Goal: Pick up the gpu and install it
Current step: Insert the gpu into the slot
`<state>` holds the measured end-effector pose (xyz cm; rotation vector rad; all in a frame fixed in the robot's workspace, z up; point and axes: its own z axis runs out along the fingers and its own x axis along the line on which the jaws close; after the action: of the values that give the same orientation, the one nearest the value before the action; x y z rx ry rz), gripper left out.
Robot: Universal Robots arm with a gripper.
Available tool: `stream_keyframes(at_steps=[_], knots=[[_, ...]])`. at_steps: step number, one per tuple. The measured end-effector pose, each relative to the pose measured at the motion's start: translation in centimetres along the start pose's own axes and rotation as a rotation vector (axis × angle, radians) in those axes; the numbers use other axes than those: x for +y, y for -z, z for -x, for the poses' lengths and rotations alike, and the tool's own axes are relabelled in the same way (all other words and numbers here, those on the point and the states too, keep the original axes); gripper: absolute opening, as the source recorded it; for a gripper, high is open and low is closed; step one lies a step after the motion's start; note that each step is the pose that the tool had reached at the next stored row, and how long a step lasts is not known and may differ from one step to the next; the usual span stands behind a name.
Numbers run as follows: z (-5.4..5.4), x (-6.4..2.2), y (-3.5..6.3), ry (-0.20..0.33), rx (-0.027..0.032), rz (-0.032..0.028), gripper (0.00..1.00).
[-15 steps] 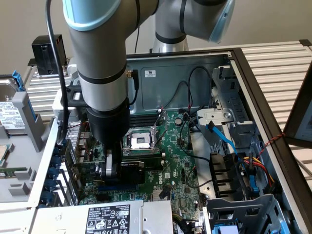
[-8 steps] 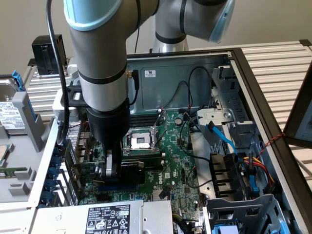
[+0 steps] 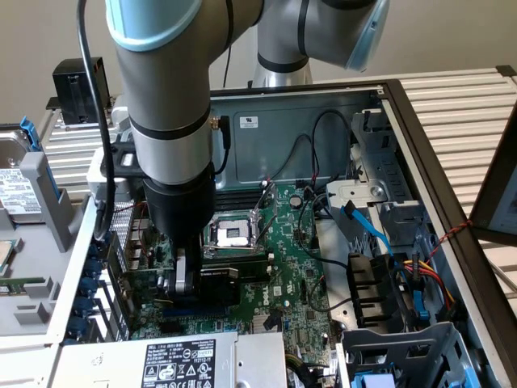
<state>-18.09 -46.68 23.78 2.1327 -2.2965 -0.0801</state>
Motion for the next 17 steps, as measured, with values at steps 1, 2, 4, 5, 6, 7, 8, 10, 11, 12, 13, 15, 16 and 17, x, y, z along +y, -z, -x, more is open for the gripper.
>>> stream_keyframes(at_steps=[1, 2, 4, 5, 6, 7, 8, 10, 11, 12, 13, 15, 16, 17], knots=[[0.00, 0.00, 0.00, 0.000, 0.0000, 0.0000, 0.28], [0.00, 0.00, 0.00, 0.000, 0.0000, 0.0000, 0.28], [0.00, -0.01, 0.00, 0.000, -0.0001, 0.0000, 0.28], [0.00, -0.01, -0.01, 0.001, -0.0001, 0.0000, 0.28], [0.00, -0.02, -0.01, 0.001, -0.0001, 0.0000, 0.28], [0.00, -0.03, -0.01, 0.001, -0.0001, 0.0001, 0.28], [0.00, -0.04, -0.01, 0.001, 0.0000, 0.0001, 0.28], [0.00, -0.06, -0.02, 0.001, 0.0000, 0.0001, 0.28], [0.00, -0.09, -0.02, 0.001, 0.0000, 0.0001, 0.28], [0.01, -0.10, -0.02, 0.001, 0.0000, 0.0000, 0.28], [0.01, -0.12, -0.02, 0.001, 0.0000, 0.0000, 0.28], [0.01, -0.13, -0.03, 0.001, 0.0000, 0.0000, 0.28], [0.01, -0.13, -0.03, 0.001, 0.0001, 0.0001, 0.28], [0.01, -0.13, -0.03, 0.001, 0.0002, 0.0001, 0.28]])
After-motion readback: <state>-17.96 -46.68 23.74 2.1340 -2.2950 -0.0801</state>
